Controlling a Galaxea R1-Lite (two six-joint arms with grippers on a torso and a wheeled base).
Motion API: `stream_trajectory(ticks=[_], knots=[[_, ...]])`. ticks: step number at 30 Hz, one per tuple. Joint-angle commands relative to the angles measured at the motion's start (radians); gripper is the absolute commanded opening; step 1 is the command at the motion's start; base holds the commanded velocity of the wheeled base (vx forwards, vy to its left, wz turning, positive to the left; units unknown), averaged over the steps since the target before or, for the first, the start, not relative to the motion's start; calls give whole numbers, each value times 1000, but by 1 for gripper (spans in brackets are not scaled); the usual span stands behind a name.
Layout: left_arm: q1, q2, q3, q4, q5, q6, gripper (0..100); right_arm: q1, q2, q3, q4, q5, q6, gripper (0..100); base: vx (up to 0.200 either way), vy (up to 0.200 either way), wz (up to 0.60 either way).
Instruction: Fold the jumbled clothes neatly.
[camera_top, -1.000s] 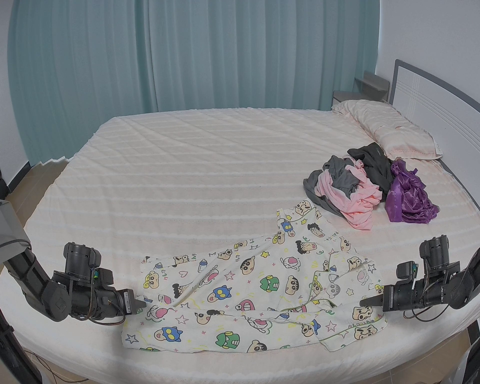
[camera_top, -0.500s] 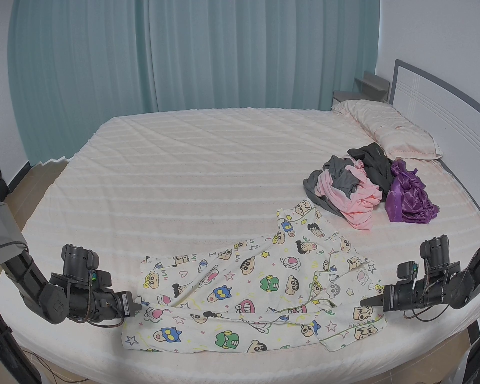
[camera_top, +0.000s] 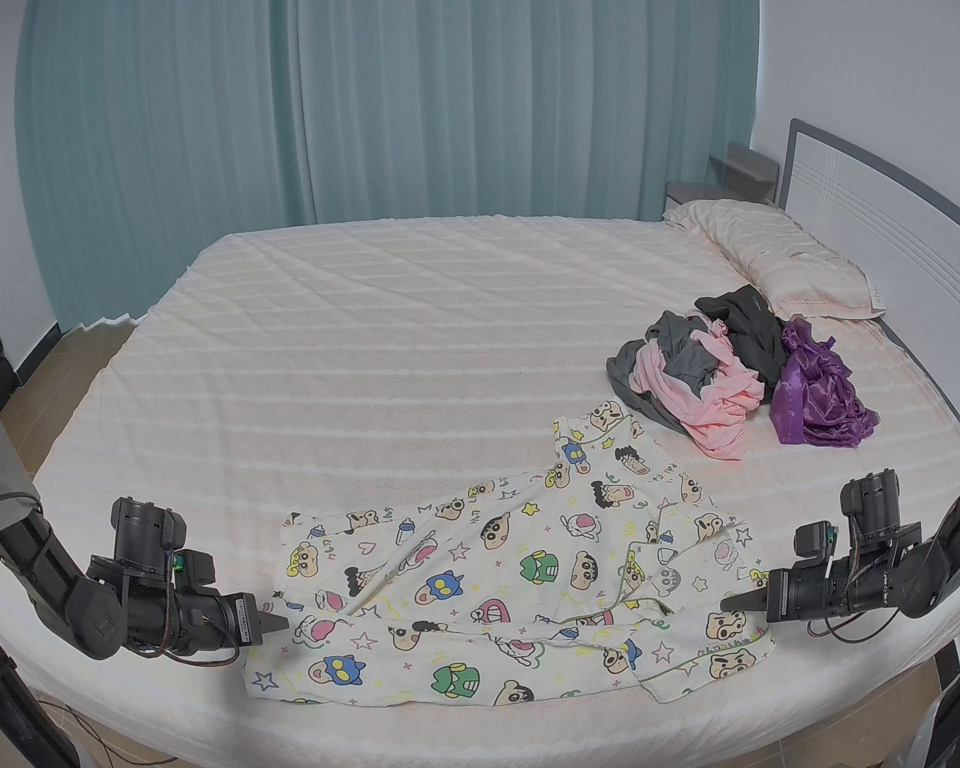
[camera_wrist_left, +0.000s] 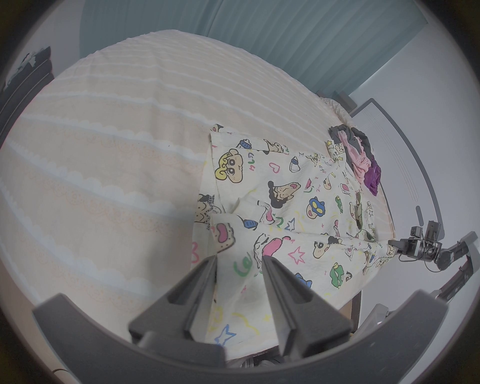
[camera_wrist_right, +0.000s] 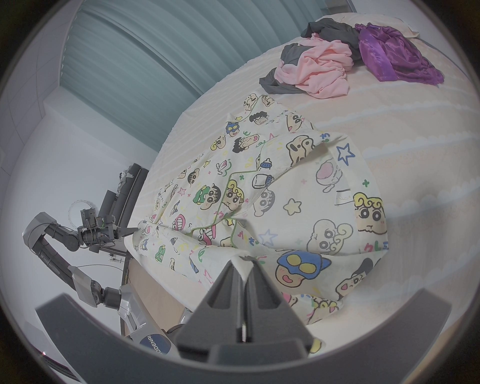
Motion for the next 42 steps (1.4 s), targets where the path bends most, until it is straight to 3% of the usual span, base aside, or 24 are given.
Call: stream_trajectory(ticks=[1, 42], knots=[[0, -2, -1, -1, 1, 0, 0, 2, -1, 0, 0, 1, 0, 0, 0, 0, 0], [-8, -171, 76, 1, 8, 3, 0, -5, -46, 2, -2, -1, 1, 0, 0, 0, 0]])
